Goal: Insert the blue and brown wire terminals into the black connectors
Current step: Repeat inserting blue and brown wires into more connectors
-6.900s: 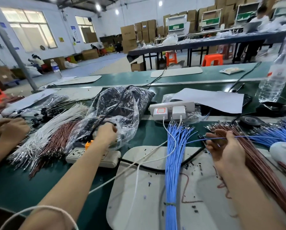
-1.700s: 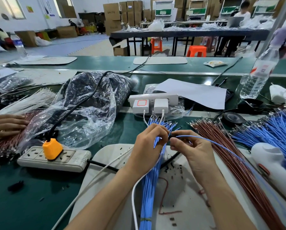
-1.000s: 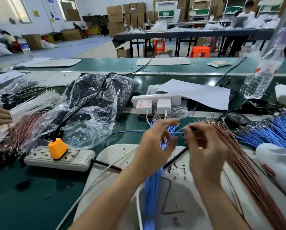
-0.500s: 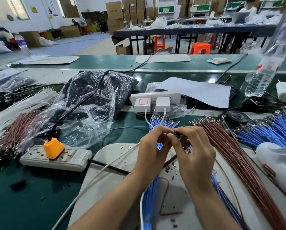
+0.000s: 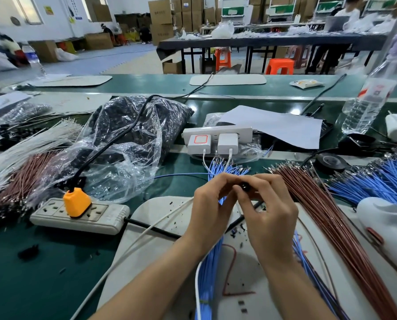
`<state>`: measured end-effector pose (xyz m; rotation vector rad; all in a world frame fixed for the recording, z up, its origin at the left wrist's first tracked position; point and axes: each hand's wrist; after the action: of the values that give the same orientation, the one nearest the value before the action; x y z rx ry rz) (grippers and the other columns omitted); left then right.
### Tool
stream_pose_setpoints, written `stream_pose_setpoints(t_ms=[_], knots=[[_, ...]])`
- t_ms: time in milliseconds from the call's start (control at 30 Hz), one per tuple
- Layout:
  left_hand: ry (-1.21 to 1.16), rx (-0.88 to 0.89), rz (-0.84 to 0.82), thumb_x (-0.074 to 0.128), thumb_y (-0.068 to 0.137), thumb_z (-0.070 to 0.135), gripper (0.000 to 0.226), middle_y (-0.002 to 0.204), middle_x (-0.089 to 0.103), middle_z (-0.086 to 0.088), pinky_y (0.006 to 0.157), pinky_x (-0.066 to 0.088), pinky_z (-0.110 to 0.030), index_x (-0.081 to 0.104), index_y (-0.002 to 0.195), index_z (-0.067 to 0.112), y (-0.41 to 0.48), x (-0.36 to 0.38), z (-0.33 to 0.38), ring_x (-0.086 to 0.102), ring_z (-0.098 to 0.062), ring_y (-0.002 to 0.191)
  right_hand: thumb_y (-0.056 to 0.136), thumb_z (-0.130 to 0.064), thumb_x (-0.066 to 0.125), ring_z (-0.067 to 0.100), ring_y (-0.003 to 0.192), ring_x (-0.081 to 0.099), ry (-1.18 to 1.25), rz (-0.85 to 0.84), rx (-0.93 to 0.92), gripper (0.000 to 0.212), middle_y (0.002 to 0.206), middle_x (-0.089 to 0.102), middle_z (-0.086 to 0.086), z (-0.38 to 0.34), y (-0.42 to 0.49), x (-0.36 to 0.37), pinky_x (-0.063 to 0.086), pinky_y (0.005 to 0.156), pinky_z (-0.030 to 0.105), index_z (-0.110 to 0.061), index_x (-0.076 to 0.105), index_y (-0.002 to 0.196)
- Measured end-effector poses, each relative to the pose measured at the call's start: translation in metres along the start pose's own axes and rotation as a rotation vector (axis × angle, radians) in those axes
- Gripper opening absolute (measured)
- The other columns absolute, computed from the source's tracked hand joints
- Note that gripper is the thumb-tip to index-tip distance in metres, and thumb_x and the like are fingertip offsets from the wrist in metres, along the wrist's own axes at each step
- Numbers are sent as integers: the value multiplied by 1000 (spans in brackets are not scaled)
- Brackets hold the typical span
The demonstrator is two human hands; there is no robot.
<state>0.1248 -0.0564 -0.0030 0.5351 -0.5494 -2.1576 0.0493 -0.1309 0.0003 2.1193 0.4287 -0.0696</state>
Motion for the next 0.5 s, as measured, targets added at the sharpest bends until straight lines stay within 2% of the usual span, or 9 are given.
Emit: stream_pose_setpoints(t_ms=[133,300,400,500], knots=[[21,2,26,61,88,5,9,87,71,0,76,54,-24,66,94,9,1,-2,-2,69,-9,81,81,-9,71,11,78,58,28,4,16,14,89,61,7,1,0,0,51,71,17,-1,71,92],[-5,-49,37,64,85,8,13,81,70,7,77,56,-28,65,90,20,1,-1,-4,67,-7,77,80,-13,71,19,73,60,29,-11,56,14,85,60,7,2,0,0,51,67,26,-1,70,87],[-24,-55,31,64,85,8,14,83,71,1,78,57,-31,64,89,22,1,0,-3,69,-11,79,79,-14,72,16,71,57,14,-5,56,15,82,59,6,1,1,-1,49,65,21,-1,68,83],[-57,-72,21,63,86,6,14,86,72,-6,80,58,-40,64,89,19,1,0,-4,70,-20,82,78,-12,75,13,70,54,-2,-3,56,15,81,58,5,1,1,-1,46,66,15,-1,66,81]])
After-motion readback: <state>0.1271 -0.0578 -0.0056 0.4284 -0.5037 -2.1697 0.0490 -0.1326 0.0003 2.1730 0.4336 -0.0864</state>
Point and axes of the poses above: each hand's wrist, its own y-axis towards the middle knuckle, its own x-axis out of the palm, z = x × y
